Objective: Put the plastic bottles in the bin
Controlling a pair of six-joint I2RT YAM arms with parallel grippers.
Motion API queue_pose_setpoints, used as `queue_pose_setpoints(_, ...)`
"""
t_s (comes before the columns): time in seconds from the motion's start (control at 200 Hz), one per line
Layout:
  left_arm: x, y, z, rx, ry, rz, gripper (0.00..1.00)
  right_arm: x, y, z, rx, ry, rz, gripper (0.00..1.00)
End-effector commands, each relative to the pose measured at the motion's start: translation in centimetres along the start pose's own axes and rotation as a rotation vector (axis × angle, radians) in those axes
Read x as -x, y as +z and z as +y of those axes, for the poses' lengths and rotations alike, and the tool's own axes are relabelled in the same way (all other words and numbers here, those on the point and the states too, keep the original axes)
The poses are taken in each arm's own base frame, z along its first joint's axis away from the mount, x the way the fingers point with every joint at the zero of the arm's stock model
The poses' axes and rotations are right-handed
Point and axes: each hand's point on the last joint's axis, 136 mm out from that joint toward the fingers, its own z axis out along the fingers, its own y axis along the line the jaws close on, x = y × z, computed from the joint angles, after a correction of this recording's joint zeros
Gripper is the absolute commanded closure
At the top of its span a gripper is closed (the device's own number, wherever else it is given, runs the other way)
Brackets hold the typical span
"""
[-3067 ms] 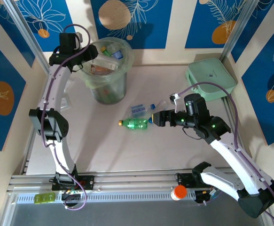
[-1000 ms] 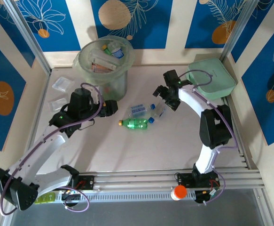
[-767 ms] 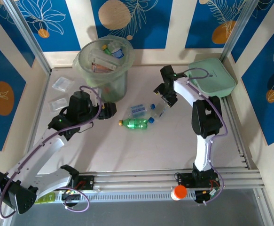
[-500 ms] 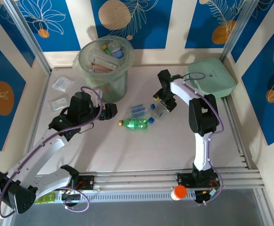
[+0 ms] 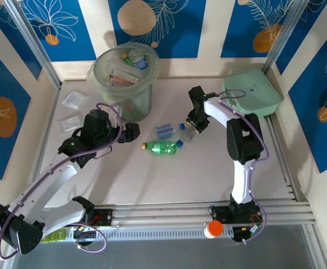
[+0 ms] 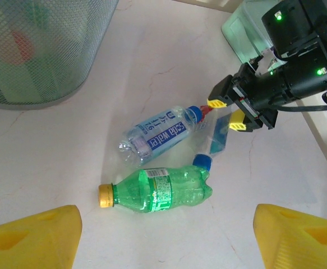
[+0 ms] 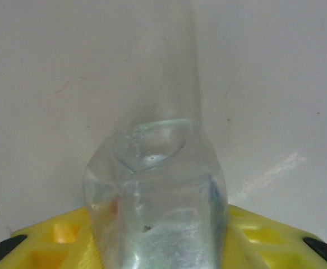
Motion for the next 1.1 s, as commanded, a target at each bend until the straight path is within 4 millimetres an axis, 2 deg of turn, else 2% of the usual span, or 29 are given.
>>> queue_pose_setpoints(0.0, 0.5, -0.2, -0.6, -0.019, 0.022, -0.028, 0.20, -0.5, -1.8, -1.3, 0.009, 0.021, -0.003, 0.56)
queue_pose_setpoints(0.13, 0.0, 0.4, -1.6, -0.069, 0.021, 0.016, 0.14, -0.8, -4.7, -2.0, 0.069, -0.006, -0.038, 0.56)
queue_pose_setpoints(0.24, -0.9, 1.1, -3.3, -0.117, 0.030, 0.075, 0.08, -1.5, -7.6, -2.4, 0.139, -0.044, -0.055, 0.54)
queue_pose_setpoints(0.48, -4.1, 3.1, -11.1, -0.332, 0.120, 0.204, 0.01, -4.3, -15.4, -2.0, 0.324, -0.189, -0.152, 0.53)
queue_pose_setpoints(0.66, -5.0, 3.7, -16.4, -0.522, 0.137, 0.263, 0.01, -7.6, -19.2, -2.0, 0.451, -0.256, -0.161, 0.53)
queue_pose_setpoints(0.86, -5.1, 5.3, -17.3, -0.507, 0.157, 0.254, 0.02, -9.9, -22.2, -2.5, 0.541, -0.298, -0.155, 0.52)
queue_pose_setpoints(0.975, -6.0, 6.4, -17.5, -0.486, 0.195, 0.291, 0.04, -11.1, -23.2, -2.4, 0.589, -0.322, -0.140, 0.52)
queue_pose_setpoints(1.095, -5.7, 6.7, -18.1, -0.510, 0.187, 0.278, 0.07, -11.9, -23.6, -2.5, 0.606, -0.338, -0.129, 0.51)
